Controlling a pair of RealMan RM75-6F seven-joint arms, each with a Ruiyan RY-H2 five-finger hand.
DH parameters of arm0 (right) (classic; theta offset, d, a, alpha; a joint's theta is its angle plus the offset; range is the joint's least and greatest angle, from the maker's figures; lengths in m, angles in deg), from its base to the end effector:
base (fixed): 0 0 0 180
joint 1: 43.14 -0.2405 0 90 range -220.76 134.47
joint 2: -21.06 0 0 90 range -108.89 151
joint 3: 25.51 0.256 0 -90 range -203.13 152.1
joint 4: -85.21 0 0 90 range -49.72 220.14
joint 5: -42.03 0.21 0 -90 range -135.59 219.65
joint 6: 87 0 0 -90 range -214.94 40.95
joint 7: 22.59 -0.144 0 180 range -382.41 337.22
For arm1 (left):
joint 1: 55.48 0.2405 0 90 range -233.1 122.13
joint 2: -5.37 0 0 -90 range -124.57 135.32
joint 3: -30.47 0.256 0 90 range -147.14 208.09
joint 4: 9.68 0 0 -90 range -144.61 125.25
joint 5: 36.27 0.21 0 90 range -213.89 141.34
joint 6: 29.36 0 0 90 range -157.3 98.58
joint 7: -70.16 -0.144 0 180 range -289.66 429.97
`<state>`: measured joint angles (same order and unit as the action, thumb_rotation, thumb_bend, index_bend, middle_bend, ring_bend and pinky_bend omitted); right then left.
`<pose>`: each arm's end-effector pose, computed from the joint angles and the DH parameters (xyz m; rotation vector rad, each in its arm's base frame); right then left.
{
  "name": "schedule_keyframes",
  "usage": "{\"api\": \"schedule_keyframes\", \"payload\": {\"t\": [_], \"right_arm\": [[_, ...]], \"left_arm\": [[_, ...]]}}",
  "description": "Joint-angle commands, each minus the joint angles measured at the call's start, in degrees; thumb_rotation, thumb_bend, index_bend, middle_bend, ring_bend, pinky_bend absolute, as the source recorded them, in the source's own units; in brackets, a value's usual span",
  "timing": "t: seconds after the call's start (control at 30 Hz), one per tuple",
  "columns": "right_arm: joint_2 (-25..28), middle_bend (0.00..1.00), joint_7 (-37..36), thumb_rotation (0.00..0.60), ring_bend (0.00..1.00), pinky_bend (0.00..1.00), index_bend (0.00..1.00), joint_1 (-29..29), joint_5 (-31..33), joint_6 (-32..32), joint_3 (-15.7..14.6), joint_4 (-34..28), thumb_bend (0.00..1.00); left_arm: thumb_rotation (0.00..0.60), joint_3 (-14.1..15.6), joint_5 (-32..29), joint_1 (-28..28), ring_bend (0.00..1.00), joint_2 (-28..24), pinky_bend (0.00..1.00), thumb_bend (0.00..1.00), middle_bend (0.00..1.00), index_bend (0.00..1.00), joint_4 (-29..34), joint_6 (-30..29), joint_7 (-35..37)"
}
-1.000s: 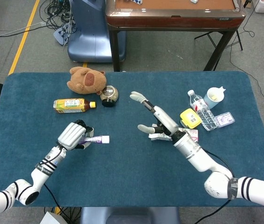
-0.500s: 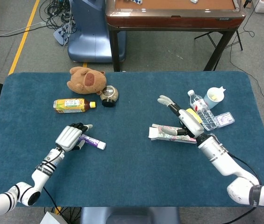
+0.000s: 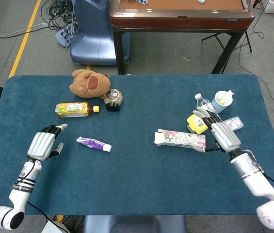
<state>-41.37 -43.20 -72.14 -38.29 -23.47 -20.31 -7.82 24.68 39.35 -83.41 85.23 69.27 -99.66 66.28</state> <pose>-0.2368 -0.3044 0.1298 1.6083 -1.2226 1.1568 -0.2578 0.3128 0.0710 -1.5821 -0.8792 -0.9686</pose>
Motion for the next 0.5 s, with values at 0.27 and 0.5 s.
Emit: {"api": "schedule_keyframes", "payload": {"t": [0.27, 0.5], "right_arm": [[-0.25, 0.01, 24.09, 0.600, 0.00, 0.00, 0.00, 13.25, 4.93, 16.41, -4.06, -3.84, 0.00], [0.71, 0.02, 24.50, 0.600, 0.00, 0.00, 0.00, 17.85, 4.07, 20.06, -5.34, -5.70, 0.00]], "left_arm": [[0.600, 2.80, 3.59, 8.39, 0.19, -4.38, 0.23, 0.41, 0.25, 0.20, 6.65, -11.65, -3.36], [0.600, 4.63, 6.14, 12.65, 0.19, -5.71, 0.23, 0.41, 0.25, 0.21, 10.14, -16.59, -5.61]]}}
